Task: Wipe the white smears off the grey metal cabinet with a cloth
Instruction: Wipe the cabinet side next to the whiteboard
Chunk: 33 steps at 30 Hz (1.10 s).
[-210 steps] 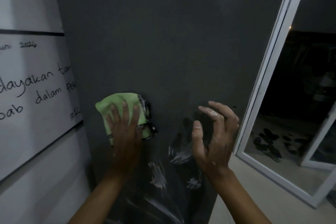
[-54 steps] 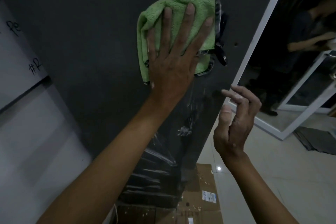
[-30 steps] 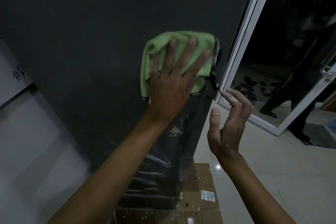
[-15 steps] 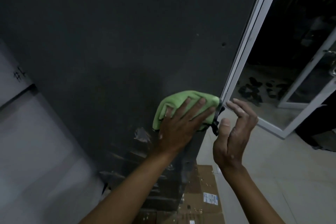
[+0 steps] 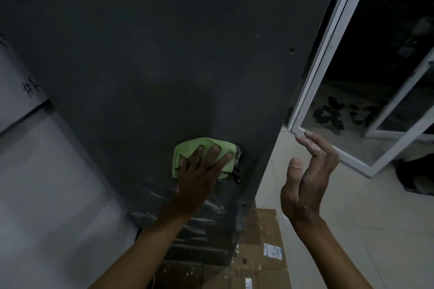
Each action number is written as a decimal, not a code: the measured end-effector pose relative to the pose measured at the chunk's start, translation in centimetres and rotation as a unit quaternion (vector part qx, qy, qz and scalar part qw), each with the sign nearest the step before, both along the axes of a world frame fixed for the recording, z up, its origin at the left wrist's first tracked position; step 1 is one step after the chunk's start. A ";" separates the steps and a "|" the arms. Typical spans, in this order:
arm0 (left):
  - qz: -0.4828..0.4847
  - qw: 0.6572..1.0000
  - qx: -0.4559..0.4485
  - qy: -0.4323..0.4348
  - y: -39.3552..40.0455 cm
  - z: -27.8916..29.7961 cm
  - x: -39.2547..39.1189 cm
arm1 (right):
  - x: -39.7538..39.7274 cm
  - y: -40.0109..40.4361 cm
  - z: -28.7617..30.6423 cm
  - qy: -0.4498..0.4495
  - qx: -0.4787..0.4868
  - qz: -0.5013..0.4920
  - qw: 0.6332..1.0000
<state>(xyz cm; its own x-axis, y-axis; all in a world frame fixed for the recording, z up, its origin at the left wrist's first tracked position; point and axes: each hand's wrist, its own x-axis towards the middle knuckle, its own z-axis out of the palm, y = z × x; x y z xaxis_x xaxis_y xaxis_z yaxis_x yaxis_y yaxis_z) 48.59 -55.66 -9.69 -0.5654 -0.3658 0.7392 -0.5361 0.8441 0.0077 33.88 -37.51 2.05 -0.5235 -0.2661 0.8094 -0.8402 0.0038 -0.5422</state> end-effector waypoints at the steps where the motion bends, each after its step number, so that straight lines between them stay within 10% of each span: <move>1: 0.014 1.000 0.017 0.018 1.0 0.3 -1.0 | -0.1 0.1 -0.1 -0.001 0.001 0.002 1.000; 6: -0.003 0.981 0.131 0.145 6.6 1.2 -7.0 | -0.6 0.2 -0.4 -0.002 0.006 0.008 1.000; 14: -0.077 0.994 0.070 -0.024 2.5 -0.6 -3.8 | -0.3 -1.2 -1.6 0.013 0.026 0.035 0.999; 19: 0.000 1.000 -0.029 0.010 0.3 -1.2 -0.4 | -0.1 -0.9 -3.7 0.020 0.062 0.034 0.997; 24: 0.036 0.987 0.100 0.120 5.6 0.1 -5.8 | -0.3 -0.5 -4.5 -0.003 0.069 0.033 0.997; 33: -0.049 0.997 0.059 -0.018 3.6 -0.1 -3.2 | 0.1 -3.1 -4.2 0.017 0.028 0.067 0.997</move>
